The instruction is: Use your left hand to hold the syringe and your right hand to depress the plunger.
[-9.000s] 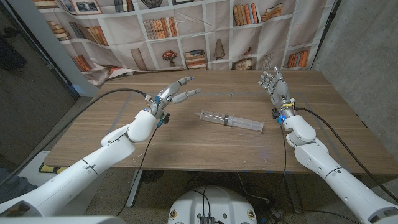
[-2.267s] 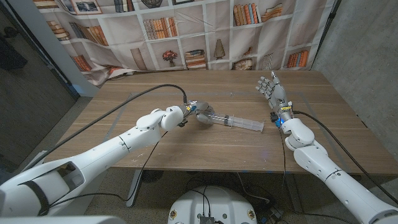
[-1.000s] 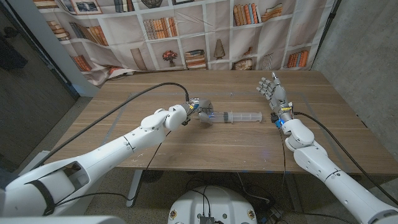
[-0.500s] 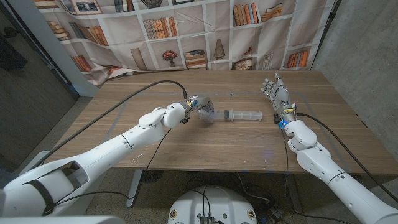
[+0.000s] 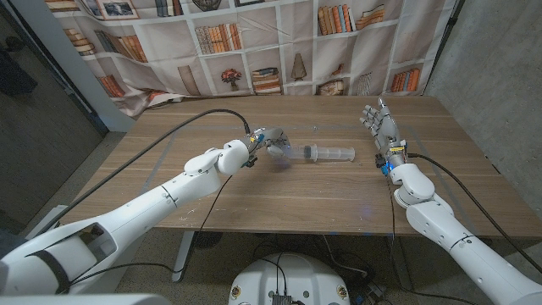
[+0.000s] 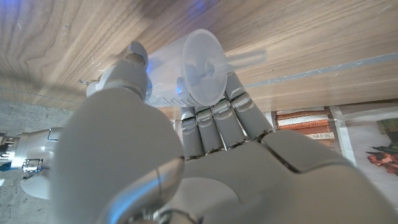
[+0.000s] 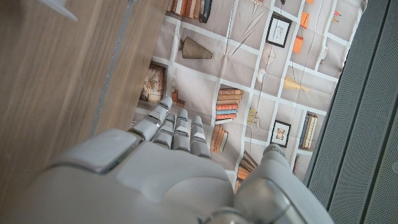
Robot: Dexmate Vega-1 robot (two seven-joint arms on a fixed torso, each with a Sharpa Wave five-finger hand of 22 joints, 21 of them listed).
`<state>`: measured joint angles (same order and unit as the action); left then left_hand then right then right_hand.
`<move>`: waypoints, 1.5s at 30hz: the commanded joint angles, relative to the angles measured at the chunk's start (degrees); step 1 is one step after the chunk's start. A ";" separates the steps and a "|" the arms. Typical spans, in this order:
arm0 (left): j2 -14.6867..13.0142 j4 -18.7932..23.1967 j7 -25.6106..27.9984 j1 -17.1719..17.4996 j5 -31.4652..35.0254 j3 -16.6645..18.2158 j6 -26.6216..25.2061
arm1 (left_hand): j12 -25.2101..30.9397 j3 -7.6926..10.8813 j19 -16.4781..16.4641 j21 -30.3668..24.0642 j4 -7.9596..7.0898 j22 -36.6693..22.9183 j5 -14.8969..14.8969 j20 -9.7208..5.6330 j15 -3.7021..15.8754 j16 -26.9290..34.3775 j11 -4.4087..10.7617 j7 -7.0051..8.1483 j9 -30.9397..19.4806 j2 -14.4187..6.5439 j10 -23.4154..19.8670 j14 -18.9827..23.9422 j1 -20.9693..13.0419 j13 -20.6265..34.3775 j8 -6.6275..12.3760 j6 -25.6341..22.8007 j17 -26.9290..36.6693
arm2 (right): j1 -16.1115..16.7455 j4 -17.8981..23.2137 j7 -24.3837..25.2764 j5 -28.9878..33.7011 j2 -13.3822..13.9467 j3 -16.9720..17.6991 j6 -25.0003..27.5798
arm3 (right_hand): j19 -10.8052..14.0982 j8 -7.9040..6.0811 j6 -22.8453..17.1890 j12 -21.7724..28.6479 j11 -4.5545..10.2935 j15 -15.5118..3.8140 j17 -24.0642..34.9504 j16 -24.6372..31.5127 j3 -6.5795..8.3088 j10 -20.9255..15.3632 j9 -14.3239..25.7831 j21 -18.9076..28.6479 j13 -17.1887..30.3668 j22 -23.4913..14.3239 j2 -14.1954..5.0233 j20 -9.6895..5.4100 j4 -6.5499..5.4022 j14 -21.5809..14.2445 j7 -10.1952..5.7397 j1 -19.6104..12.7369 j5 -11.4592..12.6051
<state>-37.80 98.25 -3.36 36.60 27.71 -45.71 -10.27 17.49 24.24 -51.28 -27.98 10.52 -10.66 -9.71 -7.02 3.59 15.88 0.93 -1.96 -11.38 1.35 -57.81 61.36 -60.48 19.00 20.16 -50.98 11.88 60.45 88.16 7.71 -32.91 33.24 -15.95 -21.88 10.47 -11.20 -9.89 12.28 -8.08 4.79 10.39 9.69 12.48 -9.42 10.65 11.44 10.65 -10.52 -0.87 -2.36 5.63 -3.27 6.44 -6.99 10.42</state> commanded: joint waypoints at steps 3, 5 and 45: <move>1.12 -2.30 8.61 2.82 -2.80 2.57 2.89 | 0.09 3.52 0.37 -0.28 -2.57 -0.08 -0.44 0.21 7.96 0.19 6.66 0.78 -0.10 -5.89 -7.35 7.90 -5.92 0.67 0.05 -9.85 0.40 | -0.58 -0.34 0.62 1.01 -0.19 0.05 -0.38 | -0.21 0.28 0.18 -0.04 -0.12 -0.06 0.09 0.27 0.06 0.27 0.21 -0.08 0.08 -0.10 -0.15 -1.14 0.19 0.35 -0.08 -0.83 0.48; 1.16 -2.45 9.06 2.88 -2.94 2.60 3.10 | 0.06 3.53 0.51 -0.26 -2.58 -0.08 -0.44 0.25 7.91 0.15 6.46 0.71 -0.11 -5.92 -7.30 7.81 -5.97 0.83 -0.01 -9.77 0.45 | -0.62 -0.33 0.69 0.76 -0.35 0.08 -0.22 | -0.24 0.28 0.20 -0.04 -0.16 -0.06 0.09 0.30 0.05 0.24 0.20 -0.09 0.08 -0.10 -0.15 -1.16 0.20 0.37 -0.10 -0.83 0.48; 2.75 -5.13 21.05 6.69 -5.20 5.47 11.94 | -0.24 3.46 1.99 -0.23 -3.00 -0.03 -0.49 0.51 7.84 -0.11 6.27 0.71 -0.24 -6.18 -7.10 6.86 -6.38 3.26 -0.60 -9.52 1.32 | -0.73 4.01 9.62 14.61 3.96 -1.43 4.61 | -6.94 0.26 2.35 -0.70 2.70 -1.65 0.17 0.76 -1.33 5.10 0.12 -0.47 -0.05 -0.21 0.05 -1.86 -0.40 5.93 -2.93 0.67 0.52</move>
<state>-35.23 93.22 16.65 42.79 22.97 -40.89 0.59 16.78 24.24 -49.70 -27.98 10.52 -10.68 -9.91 -6.33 4.30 15.84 0.83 -2.19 -11.34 1.73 -58.30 62.00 -60.85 21.96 19.09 -51.21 12.93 59.28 89.01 9.84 -29.61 35.06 -16.63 -19.12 3.42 -10.76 -7.38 11.05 -5.83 3.48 10.41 9.97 11.37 -4.10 10.67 10.47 10.66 -10.52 -0.78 -2.05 5.13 2.96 4.05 -6.91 10.42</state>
